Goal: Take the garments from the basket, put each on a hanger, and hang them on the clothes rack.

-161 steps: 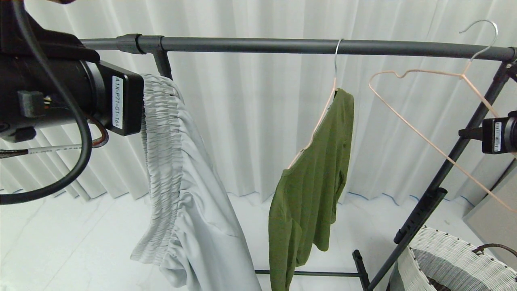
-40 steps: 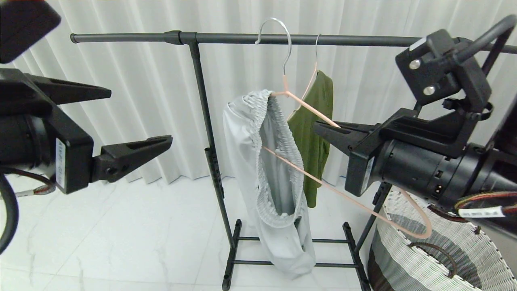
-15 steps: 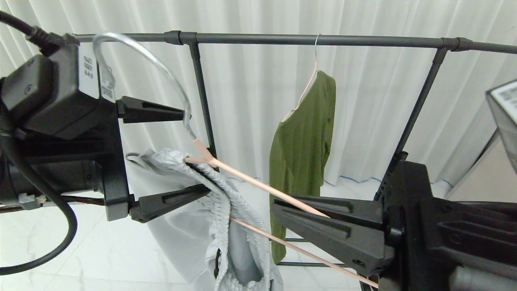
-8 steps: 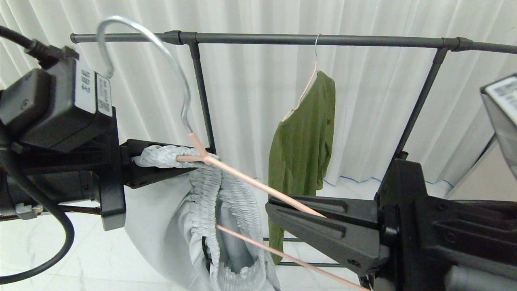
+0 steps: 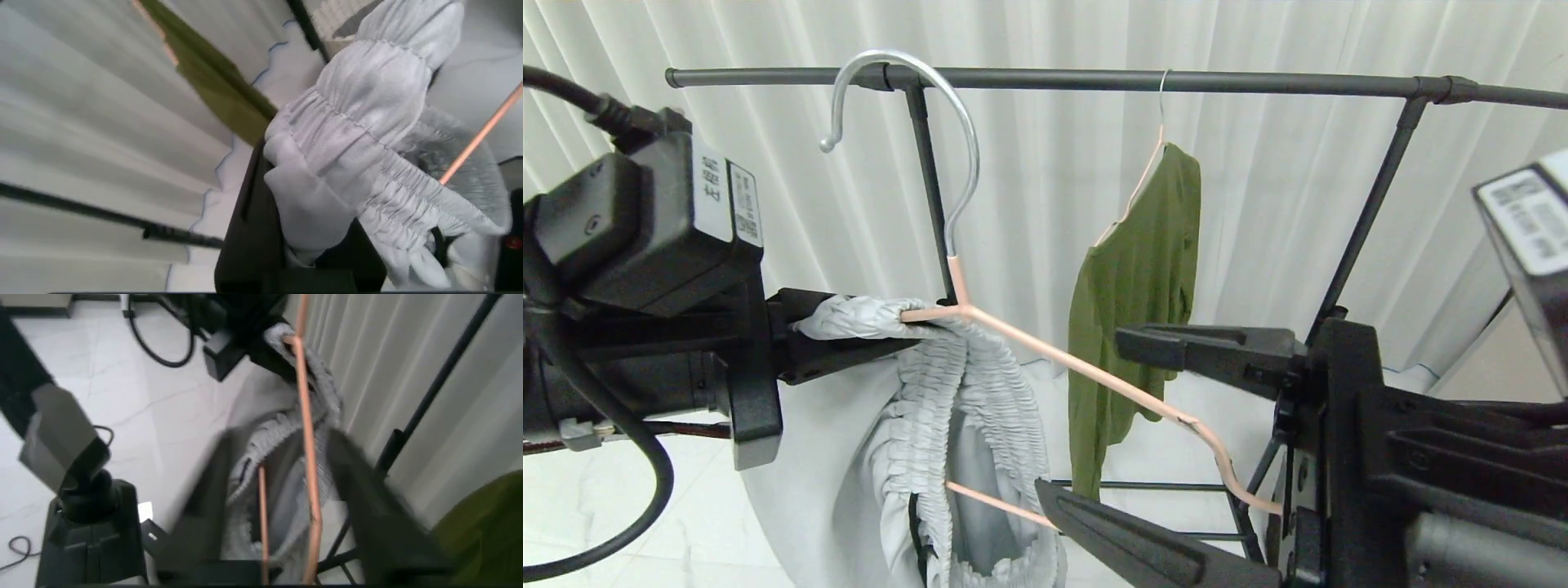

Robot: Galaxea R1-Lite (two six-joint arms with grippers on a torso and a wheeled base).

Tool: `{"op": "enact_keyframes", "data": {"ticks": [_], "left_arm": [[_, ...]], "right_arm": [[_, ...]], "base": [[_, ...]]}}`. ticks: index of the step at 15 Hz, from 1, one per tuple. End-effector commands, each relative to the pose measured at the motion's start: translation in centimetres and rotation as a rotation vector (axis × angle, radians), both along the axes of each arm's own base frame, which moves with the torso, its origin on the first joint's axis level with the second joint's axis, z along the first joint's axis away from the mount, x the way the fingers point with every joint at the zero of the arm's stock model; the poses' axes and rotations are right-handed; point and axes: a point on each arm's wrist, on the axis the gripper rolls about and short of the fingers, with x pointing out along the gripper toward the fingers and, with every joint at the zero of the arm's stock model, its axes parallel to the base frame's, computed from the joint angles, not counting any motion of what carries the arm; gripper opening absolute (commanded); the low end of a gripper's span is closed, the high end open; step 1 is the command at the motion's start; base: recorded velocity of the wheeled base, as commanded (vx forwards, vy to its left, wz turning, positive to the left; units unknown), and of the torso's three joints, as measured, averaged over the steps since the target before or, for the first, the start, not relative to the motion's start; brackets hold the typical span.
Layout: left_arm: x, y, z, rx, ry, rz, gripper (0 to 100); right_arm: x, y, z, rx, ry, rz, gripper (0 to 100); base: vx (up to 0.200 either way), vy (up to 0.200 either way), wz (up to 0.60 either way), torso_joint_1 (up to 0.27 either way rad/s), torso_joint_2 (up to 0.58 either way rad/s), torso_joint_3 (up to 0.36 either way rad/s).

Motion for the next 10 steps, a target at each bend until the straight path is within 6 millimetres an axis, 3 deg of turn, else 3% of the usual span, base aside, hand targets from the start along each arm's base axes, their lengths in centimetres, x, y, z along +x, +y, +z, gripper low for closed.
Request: {"op": "enact_keyframes", "data": {"ticks": [1, 6, 10], "left_arm": [[-0.2, 0.3, -0.1, 0.011, -0.010, 0.039, 0], [0.6, 1.0, -1.3, 0.096, -0.050, 0.387, 0], [1.9, 0.5, -0.7, -0.071, -0.023, 0.593, 0]], "right_arm": [[1.2, -0.7, -0.1, -0.005, 0.000, -0.077, 100], [4.0, -1.6, -0.4, -0.036, -0.032, -0.258, 100], [4.2, -0.7, -2.1, -0.077, 0.015, -0.260, 100]], "base": [[0.000, 0.000, 0.00, 0.000, 0.00, 0.000], [0.000, 0.000, 0.00, 0.000, 0.00, 0.000], [0.000, 0.000, 0.00, 0.000, 0.00, 0.000]]}}
